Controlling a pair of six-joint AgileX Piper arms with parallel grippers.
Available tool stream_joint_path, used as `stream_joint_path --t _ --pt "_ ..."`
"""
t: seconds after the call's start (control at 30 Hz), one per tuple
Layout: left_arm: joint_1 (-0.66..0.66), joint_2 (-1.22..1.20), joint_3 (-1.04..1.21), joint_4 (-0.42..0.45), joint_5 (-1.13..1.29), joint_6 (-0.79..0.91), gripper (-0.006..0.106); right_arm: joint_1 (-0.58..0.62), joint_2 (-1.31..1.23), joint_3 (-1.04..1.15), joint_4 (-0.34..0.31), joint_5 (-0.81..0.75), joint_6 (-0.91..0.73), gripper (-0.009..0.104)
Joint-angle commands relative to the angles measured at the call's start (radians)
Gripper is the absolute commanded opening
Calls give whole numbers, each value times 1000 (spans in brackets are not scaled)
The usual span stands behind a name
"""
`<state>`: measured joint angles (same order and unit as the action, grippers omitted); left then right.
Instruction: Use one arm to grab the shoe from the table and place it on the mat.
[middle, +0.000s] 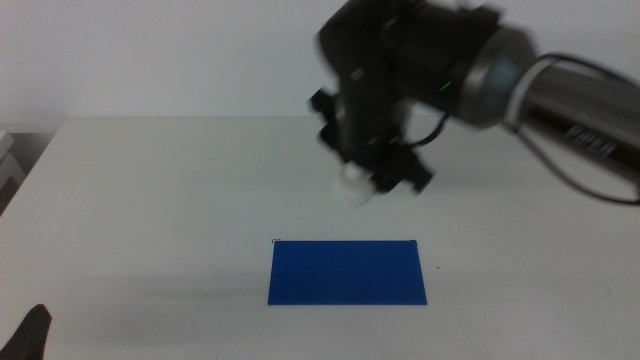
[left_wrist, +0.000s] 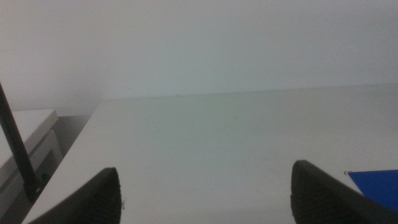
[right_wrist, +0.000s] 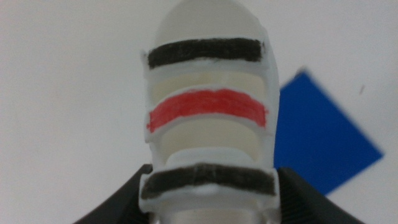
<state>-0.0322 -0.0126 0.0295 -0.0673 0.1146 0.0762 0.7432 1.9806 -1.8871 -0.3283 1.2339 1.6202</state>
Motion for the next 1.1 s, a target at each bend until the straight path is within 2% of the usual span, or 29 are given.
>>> stream_joint_path --t 0.0,0.27,0.4,0.77,1.07 --pt "-4 -13 7 -10 -82 -5 94 40 -38 -22 -52 55 34 -3" --pt "-4 -13 7 -10 -82 -5 94 92 12 -22 -25 55 55 -3" --pt "-4 -13 7 -10 -82 -5 94 92 15 -22 -37 55 22 -3" --pt "-4 -13 7 -10 -82 -5 94 92 10 -22 -40 54 -135 -3" --pt "-4 -13 7 -10 -82 -5 94 92 10 -22 -36 54 -347 -3"
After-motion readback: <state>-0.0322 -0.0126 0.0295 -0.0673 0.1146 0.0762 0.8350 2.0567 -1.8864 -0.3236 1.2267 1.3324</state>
